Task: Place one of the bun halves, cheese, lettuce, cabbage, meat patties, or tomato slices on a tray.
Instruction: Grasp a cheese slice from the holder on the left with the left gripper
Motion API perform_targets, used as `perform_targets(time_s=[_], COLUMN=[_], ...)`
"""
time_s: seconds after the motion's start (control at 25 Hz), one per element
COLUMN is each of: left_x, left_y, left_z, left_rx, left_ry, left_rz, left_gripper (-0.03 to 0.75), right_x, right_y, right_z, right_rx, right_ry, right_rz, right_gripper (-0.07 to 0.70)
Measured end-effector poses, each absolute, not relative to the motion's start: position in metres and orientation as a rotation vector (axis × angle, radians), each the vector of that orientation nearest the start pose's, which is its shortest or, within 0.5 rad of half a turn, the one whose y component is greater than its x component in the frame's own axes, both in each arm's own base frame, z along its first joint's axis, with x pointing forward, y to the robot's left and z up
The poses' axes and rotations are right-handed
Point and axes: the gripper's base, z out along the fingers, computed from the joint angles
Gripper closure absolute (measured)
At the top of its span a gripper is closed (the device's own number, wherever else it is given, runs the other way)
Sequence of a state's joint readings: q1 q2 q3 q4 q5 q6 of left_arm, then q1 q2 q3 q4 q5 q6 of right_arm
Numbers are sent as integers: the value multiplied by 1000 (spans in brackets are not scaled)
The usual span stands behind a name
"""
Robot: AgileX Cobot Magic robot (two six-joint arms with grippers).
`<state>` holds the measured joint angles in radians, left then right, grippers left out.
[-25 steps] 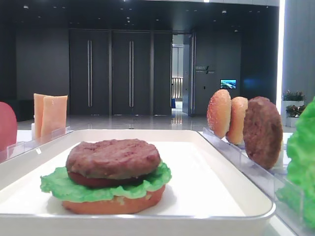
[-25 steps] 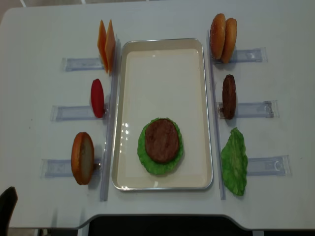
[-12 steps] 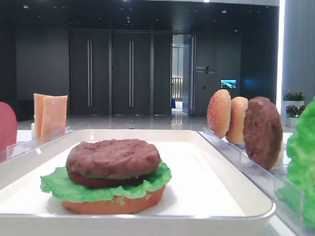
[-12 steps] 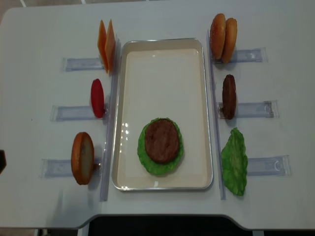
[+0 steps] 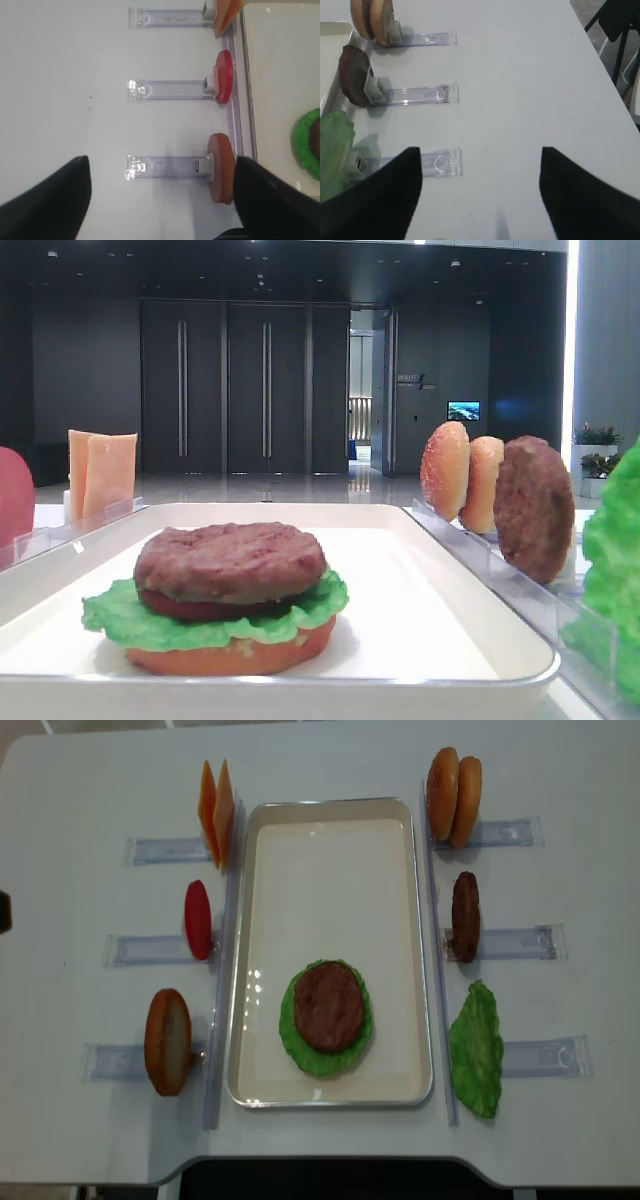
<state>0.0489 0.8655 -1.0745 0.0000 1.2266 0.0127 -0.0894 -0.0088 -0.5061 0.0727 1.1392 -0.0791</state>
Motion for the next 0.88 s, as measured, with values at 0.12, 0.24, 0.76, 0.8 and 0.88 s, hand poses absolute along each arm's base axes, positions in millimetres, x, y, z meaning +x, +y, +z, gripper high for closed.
perform_targets(time_s=[0.12,0.24,0.76,0.8,0.88], left_x=[158,182,307,318,339], left_y=[9,10,17,17,18], left_z=[392,400,398,396,389], left_rx=[-44,-44,-45,-45,-45], left_ry=[2538,2551,2622,2625,2640], left_rz=[37,48,47,47,46], left_gripper=[24,24,24,24,24], right_x=[-10,-10,-10,-10,-10], right_y=[7,7,7,7,7], right_z=[273,273,273,273,273], right_rx=[3,3,3,3,3], right_ry=[2106,2106,2105,2105,2105], right_rz=[-13,-13,-13,-13,-13], right_gripper=[155,155,155,155,155])
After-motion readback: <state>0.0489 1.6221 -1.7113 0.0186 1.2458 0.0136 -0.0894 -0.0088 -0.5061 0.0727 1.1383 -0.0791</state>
